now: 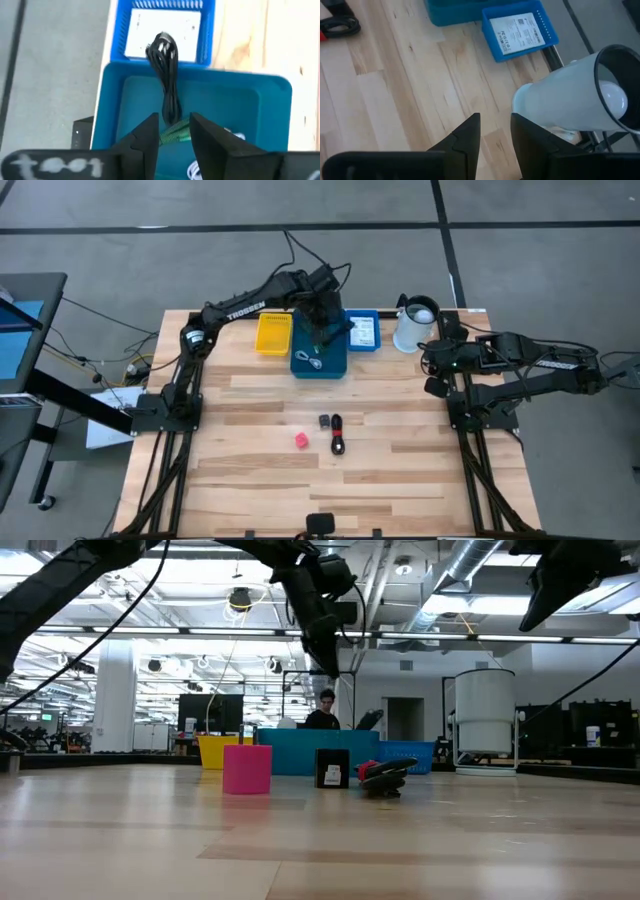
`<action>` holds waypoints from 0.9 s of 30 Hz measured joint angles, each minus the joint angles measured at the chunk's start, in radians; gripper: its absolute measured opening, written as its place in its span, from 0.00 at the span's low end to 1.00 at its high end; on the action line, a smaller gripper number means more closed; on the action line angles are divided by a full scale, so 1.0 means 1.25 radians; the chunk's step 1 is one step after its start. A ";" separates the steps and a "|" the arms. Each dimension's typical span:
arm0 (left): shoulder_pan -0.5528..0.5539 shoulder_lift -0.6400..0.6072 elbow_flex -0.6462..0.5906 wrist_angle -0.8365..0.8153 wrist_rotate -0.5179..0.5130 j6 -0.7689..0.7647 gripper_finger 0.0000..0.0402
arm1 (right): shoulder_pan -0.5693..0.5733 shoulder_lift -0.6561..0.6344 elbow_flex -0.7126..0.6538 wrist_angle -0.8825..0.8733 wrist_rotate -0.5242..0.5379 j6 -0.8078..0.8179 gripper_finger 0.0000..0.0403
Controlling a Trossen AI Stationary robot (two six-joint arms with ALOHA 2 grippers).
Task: Pick and place items into bin
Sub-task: Put the black charger cable into the dark blue bin
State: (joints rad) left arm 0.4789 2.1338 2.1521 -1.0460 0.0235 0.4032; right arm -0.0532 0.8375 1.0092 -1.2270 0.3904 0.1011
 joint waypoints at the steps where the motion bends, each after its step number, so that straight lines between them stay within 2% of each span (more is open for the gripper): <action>1: -0.002 0.000 0.000 0.005 -0.002 -0.011 0.25 | 0.000 0.000 0.000 0.000 0.000 0.011 0.25; 6: -0.008 0.000 0.000 0.007 0.003 -0.076 0.26 | 0.000 0.000 0.000 0.000 0.000 0.061 0.25; 8: -0.008 0.000 0.000 0.007 0.028 -0.107 0.26 | 0.000 0.000 0.000 0.000 0.000 0.089 0.25; 12: -0.007 0.000 0.000 0.041 0.086 -0.145 0.26 | 0.000 0.001 0.000 0.005 0.004 0.199 0.25; 18: -0.025 -0.004 -0.001 0.142 0.104 -0.182 0.26 | 0.000 0.015 0.000 0.045 0.021 0.366 0.25; 27: -0.093 -0.104 -0.001 0.219 0.103 -0.179 0.26 | 0.000 0.137 0.000 0.113 0.022 0.372 0.25</action>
State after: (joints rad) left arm 0.3628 2.0033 2.1509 -0.7725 0.1528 0.1799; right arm -0.0528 1.0093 1.0088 -1.0852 0.4179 0.5666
